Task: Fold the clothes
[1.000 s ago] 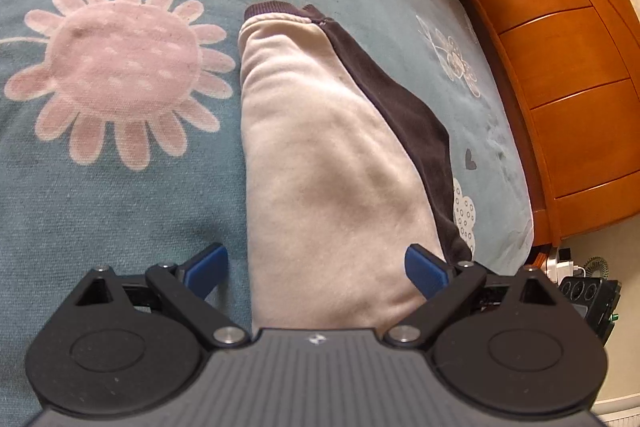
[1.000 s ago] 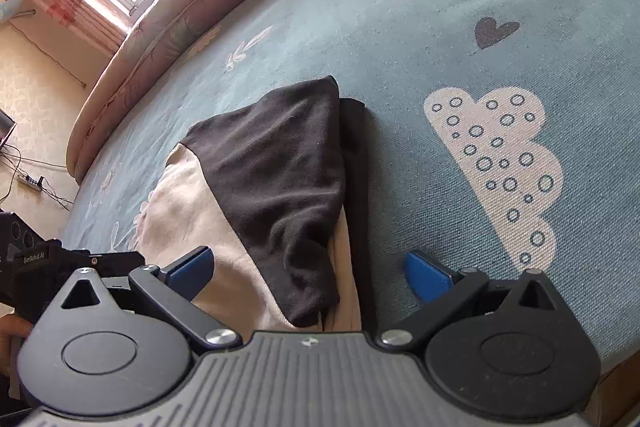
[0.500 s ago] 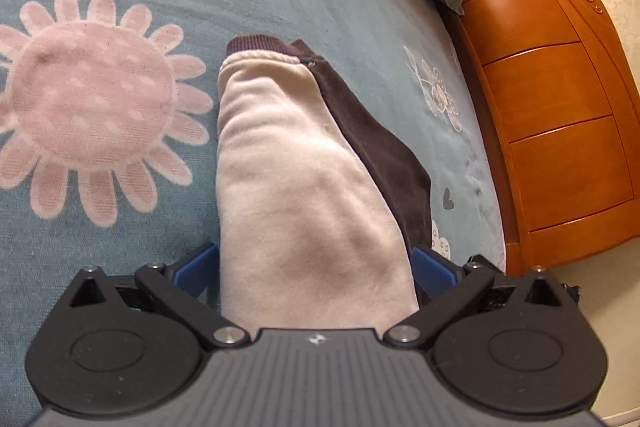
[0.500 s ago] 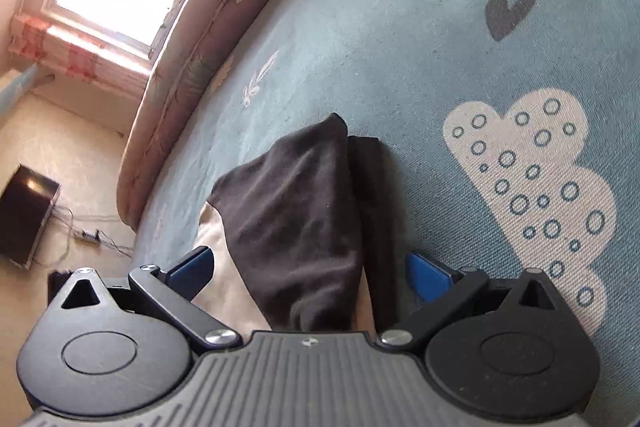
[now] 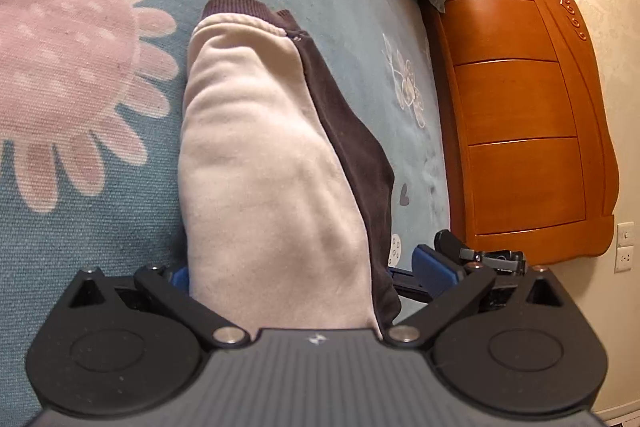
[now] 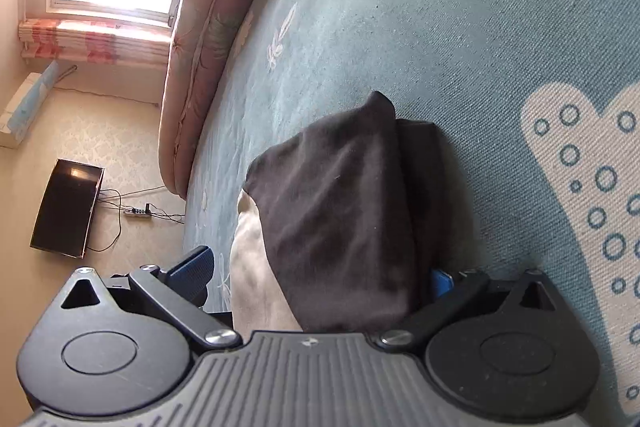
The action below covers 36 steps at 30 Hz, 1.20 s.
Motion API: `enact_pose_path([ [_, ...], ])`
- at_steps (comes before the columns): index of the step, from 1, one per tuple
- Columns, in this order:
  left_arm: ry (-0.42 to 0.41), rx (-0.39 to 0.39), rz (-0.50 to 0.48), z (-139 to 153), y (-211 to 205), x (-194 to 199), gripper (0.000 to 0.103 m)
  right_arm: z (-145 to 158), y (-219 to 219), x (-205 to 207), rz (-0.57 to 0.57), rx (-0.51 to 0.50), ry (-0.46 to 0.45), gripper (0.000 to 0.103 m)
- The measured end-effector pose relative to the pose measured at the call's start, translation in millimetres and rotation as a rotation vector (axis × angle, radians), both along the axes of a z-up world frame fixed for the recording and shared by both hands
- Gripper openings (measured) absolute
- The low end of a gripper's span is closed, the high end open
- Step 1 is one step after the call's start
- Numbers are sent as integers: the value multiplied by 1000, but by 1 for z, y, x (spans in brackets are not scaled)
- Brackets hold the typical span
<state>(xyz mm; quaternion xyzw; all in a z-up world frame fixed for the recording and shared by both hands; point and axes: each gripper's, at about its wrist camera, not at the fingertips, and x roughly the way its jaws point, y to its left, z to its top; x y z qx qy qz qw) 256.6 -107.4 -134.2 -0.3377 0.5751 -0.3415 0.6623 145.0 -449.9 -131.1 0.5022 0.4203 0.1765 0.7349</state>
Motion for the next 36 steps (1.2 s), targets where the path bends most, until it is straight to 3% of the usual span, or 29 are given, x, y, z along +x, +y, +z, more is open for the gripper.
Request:
enact_pose_path([
  [4, -10, -48, 14, -6, 10, -21, 101, 1, 8, -18, 57, 9, 0, 103],
  [7, -27, -33, 20, -4, 6, -23, 101, -2, 9, -34, 58, 35, -19, 103],
  [14, -45, 1, -14, 3, -2, -17, 101, 1, 2, -7, 15, 57, 1, 103],
  [19, -62, 16, 17, 8, -5, -32, 99, 3, 16, -30, 58, 28, 24, 103],
  [21, -64, 10, 19, 6, -9, -27, 99, 3, 17, -39, 71, 18, -18, 103],
  [27, -36, -9, 29, 5, -18, -14, 99, 2, 8, -19, -14, 63, -30, 103],
  [36, -49, 16, 2, 8, -31, -12, 99, 1, 5, -16, 55, 66, -51, 103],
])
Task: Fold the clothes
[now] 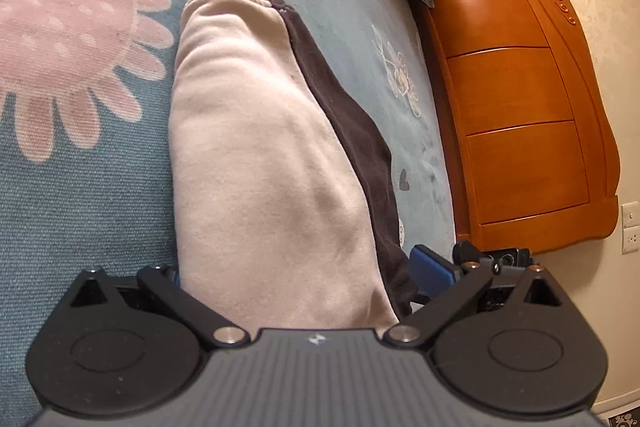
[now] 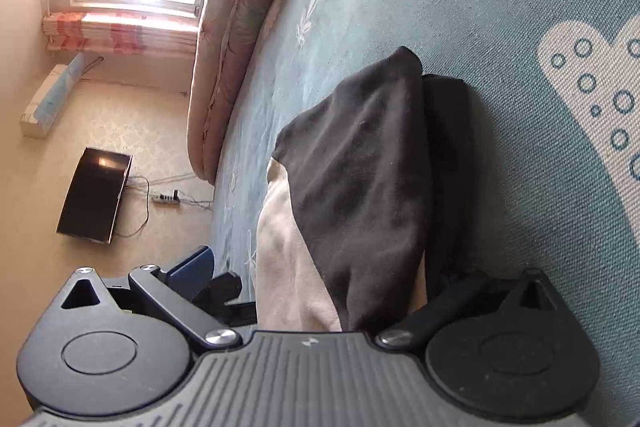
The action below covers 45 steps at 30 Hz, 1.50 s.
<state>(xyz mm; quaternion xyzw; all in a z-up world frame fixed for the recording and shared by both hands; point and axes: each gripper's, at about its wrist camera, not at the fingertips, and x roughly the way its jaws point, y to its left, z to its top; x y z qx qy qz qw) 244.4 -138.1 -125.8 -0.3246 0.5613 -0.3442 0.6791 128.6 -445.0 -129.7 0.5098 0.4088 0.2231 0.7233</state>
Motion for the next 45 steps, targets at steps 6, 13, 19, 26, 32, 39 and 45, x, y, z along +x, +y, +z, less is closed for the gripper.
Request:
enact_pose_path([
  [6, 8, -6, 39, 0, -7, 2, 99, 0, 5, -18, 49, -40, -32, 103],
  [13, -46, 16, 13, 31, -21, -3, 99, 23, 9, -10, 8, -40, -106, 103],
  [19, -77, 41, -20, 46, -43, -5, 99, 48, 6, -15, 36, -144, -175, 103],
  [26, -109, 14, -42, 65, -58, -11, 99, 74, -13, -21, 36, -206, -259, 103],
  [32, -138, -4, -96, 77, -96, -6, 99, 87, -53, -29, -6, -236, -293, 103],
  [39, -158, -5, -182, 86, -148, -2, 99, 95, -109, -36, -86, -247, -286, 103],
  [45, -133, 4, -226, 86, -136, -24, 99, 75, -117, -59, -143, -88, -226, 103],
])
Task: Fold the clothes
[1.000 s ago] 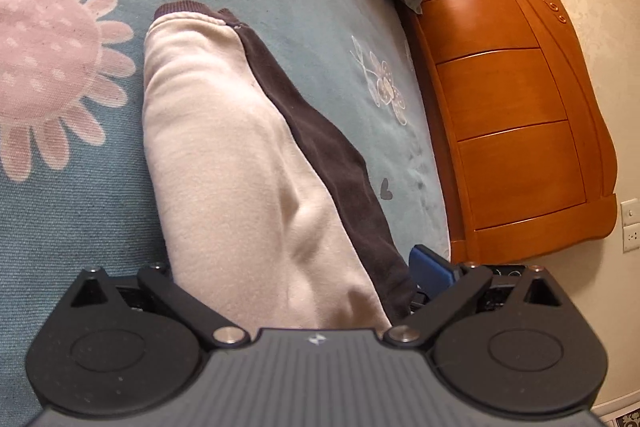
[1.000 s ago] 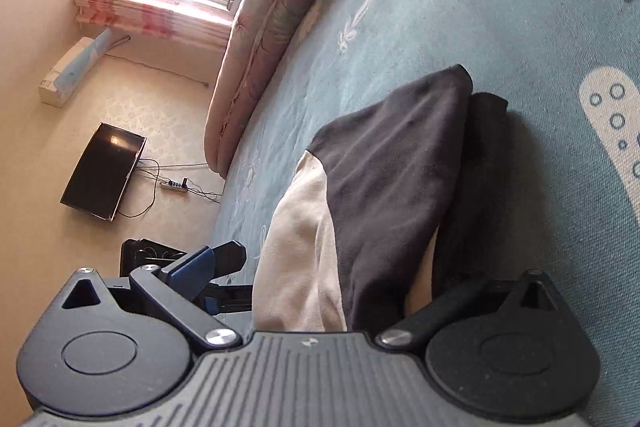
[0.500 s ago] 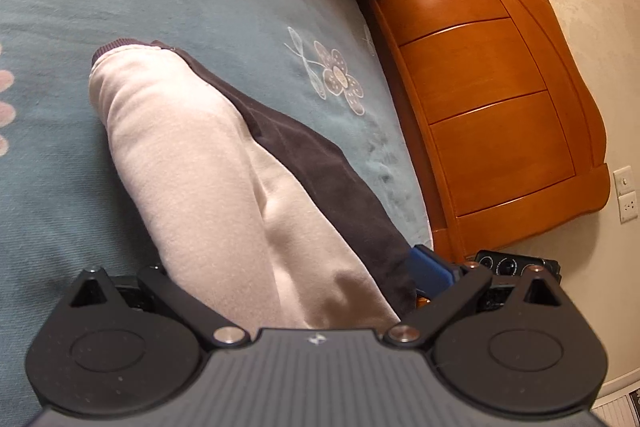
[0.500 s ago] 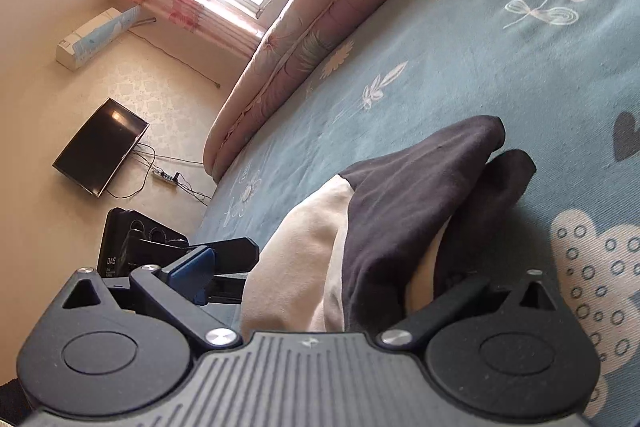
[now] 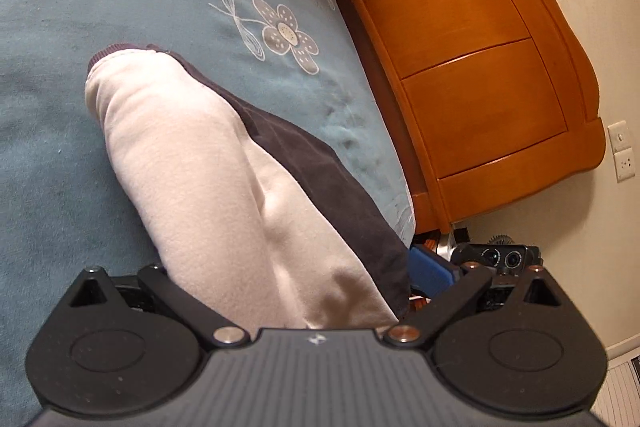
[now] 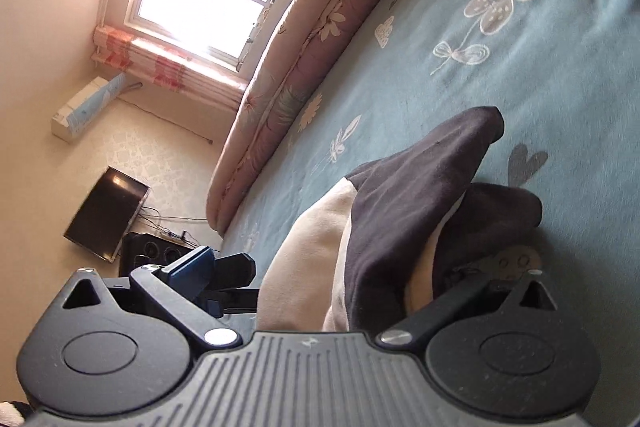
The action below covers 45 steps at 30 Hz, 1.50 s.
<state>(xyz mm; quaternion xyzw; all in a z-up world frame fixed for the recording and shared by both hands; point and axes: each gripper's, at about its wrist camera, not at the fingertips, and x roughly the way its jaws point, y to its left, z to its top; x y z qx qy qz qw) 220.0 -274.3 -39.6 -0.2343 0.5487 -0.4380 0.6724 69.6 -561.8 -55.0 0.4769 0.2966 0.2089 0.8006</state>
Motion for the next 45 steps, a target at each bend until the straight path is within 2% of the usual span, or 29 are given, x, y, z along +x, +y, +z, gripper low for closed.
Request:
enact_pose_path([
  [3, 7, 24, -5, 1, 24, -16, 99, -12, 14, -12, 15, 77, 26, 103],
  [6, 16, 64, 12, -4, 47, -26, 99, -27, 38, -13, 51, 106, 52, 103],
  [11, 95, 101, 65, -37, 78, -27, 99, -59, 66, -12, 73, 116, 118, 103],
  [14, 60, 112, 71, -44, 81, -23, 99, -74, 64, -16, 37, 125, 154, 103],
  [16, 28, 125, 77, -48, 81, -17, 99, -80, 57, -17, 11, 173, 138, 103],
  [19, 67, 128, 106, -60, 78, -9, 98, -85, 45, -10, -47, 243, 122, 103],
  [22, 63, 85, 73, -49, 72, -10, 99, -84, 45, 0, -28, 314, 115, 103],
  [25, 35, 54, 39, -31, 66, -10, 99, -64, 46, 5, 8, 258, 84, 103],
  [26, 15, 87, 34, -30, 62, -10, 99, -58, 46, 8, 12, 241, 78, 103],
  [28, -26, 151, 24, -28, 55, -9, 92, -47, 47, 14, 26, 162, 78, 102],
  [29, -46, 184, 20, -27, 51, -9, 78, -48, 49, 16, 27, 127, 101, 99],
  [30, -53, 223, 24, -32, 50, -8, 71, -50, 50, 18, 27, 93, 125, 90],
  [31, -47, 234, 27, -38, 51, -7, 71, -51, 52, 20, 27, 58, 150, 82],
  [33, -11, 220, 28, -52, 56, -4, 71, -68, 49, 20, 24, 61, 195, 73],
  [35, 27, 195, 46, -66, 65, -1, 70, -84, 46, 19, 22, 68, 240, 68],
  [36, 33, 171, 53, -68, 69, -1, 72, -92, 44, 17, 15, 85, 242, 47],
  [37, 39, 147, 61, -70, 74, 0, 72, -100, 42, 15, 8, 104, 242, 42],
  [40, 60, 141, 84, -71, 77, 0, 64, -102, 44, 12, 3, 98, 226, 39],
  [41, 54, 153, 83, -67, 75, -1, 56, -98, 47, 13, 5, 73, 220, 41],
  [42, 55, 144, 72, -63, 71, -3, 53, -93, 52, 13, 7, 47, 210, 40],
  [44, 14, 141, 49, -50, 64, -9, 53, -79, 60, 13, 12, -22, 186, 38],
  [45, -5, 140, 42, -43, 62, -11, 53, -67, 65, 14, 18, -87, 169, 37],
])
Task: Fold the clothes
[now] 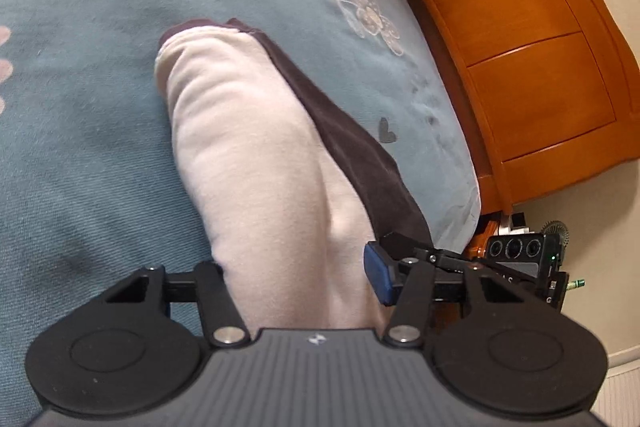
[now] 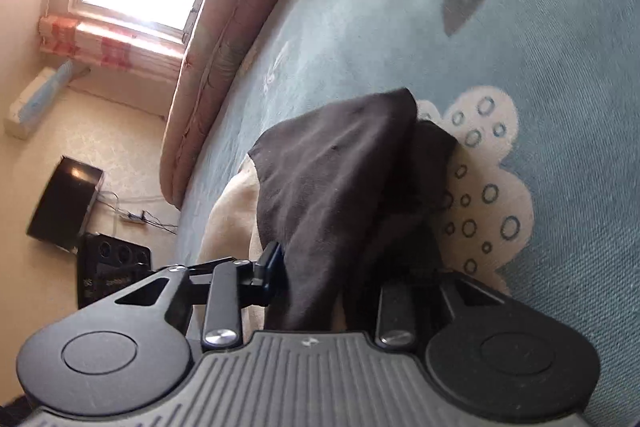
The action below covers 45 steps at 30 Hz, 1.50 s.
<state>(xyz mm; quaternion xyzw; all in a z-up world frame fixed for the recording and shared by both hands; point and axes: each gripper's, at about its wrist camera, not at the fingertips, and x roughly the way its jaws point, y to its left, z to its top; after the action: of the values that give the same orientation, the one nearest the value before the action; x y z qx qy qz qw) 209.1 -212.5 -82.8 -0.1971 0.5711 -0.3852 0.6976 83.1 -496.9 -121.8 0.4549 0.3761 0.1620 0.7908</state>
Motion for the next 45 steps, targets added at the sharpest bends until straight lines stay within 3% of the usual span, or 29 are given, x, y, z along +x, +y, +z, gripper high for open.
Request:
enact_pose_path([
  [4, -32, -34, -13, 21, -6, -4, 53, 39, 14, -1, 41, -200, -65, 37],
  [11, -67, -103, -61, 43, -46, 2, 53, 83, -13, -3, 29, -353, -129, 37],
  [20, -135, -155, -201, 62, -167, 30, 53, 122, -107, 5, -76, -549, -100, 37],
  [28, -171, -229, -231, 86, -258, 61, 53, 145, -206, 43, -200, -558, -51, 38],
  [32, -98, -235, -195, 68, -279, 73, 53, 139, -241, 69, -210, -529, -14, 39],
  [38, 105, -173, -153, -8, -300, 65, 53, 79, -268, 94, -180, -486, 204, 39],
  [40, 120, -150, -170, -26, -302, 59, 54, 53, -268, 92, -180, -496, 265, 50],
  [43, 148, -167, -199, -34, -293, 56, 64, 41, -274, 71, -217, -434, 217, 67],
  [45, 139, -218, -163, -32, -276, 59, 76, 44, -279, 52, -253, -410, 177, 70],
])
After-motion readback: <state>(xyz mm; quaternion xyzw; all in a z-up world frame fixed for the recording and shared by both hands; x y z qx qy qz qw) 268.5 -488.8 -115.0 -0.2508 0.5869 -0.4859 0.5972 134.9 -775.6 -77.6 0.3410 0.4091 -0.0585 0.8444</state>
